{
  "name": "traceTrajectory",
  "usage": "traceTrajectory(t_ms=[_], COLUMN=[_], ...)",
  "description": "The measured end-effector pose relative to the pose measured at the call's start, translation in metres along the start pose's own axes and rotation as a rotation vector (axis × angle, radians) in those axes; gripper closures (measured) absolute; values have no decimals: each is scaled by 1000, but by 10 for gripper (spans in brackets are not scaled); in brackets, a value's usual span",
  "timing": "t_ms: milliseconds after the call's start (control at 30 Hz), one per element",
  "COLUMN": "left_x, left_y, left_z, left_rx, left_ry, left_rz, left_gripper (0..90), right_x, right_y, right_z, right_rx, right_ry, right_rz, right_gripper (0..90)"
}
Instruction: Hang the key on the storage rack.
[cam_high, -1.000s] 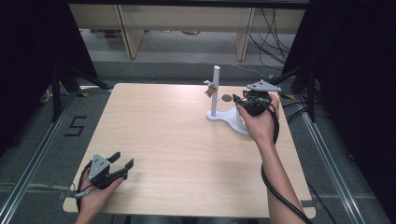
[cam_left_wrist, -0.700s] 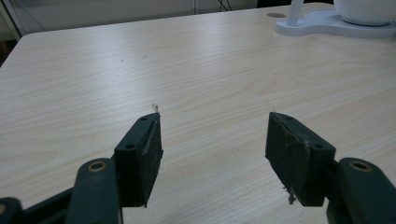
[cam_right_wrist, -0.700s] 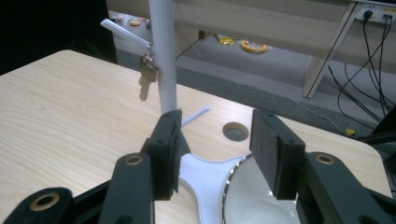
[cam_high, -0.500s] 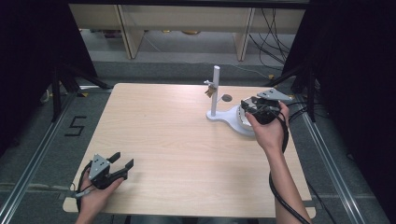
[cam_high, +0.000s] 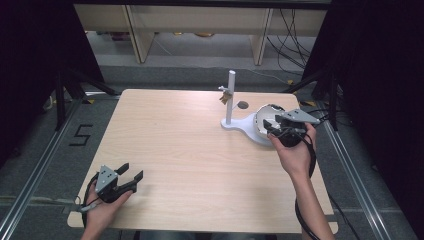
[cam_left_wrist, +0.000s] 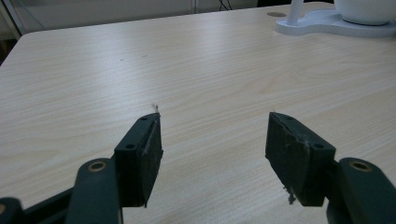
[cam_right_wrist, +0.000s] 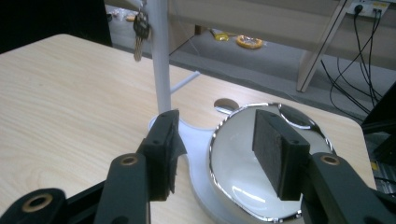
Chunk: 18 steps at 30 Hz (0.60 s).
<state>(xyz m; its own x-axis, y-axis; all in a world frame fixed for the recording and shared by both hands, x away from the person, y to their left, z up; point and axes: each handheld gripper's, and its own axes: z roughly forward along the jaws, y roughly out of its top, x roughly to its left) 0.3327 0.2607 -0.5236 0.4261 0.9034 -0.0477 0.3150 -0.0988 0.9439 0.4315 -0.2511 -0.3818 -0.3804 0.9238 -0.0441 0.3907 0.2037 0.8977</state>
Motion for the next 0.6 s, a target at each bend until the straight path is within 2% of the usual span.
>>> traceTrajectory(t_ms=[67, 100, 133, 167, 200, 367, 400, 467, 500, 600], left_x=[0, -1, 0, -1, -1, -1, -1, -1, -1, -1], left_y=[0, 0, 0, 0, 0, 0, 0, 0, 0, 0], left_z=[0, -1, 0, 0, 0, 0, 0, 0, 0, 0], left_rx=[-2, 12, 11, 10, 11, 11, 11, 11, 3, 3], left_ry=[-1, 7, 4, 5, 5, 7, 7, 7, 2, 2], left_rz=[0, 1, 4, 5, 7, 7, 7, 8, 7, 7], left_gripper=[360, 360, 360, 361, 361, 361, 361, 361, 361, 361], right_x=[-2, -2, 0, -2, -1, -5, -5, -5, -6, -6], right_y=[-6, -8, -11, -14, -17, -28, -31, -35, -39, -51], right_z=[-2, -3, -5, -5, -7, -14, -14, -18, -17, -20], right_rx=[-3, -8, 6, -6, 1, 0, -4, 14, -3, 2], right_ry=[-2, 1, 1, -8, -4, -15, 0, -7, -5, -6], right_rz=[-27, -28, -6, -38, -27, -36, -19, -8, -17, 4], right_gripper=[509, 507, 505, 503, 502, 499, 498, 497, 497, 495])
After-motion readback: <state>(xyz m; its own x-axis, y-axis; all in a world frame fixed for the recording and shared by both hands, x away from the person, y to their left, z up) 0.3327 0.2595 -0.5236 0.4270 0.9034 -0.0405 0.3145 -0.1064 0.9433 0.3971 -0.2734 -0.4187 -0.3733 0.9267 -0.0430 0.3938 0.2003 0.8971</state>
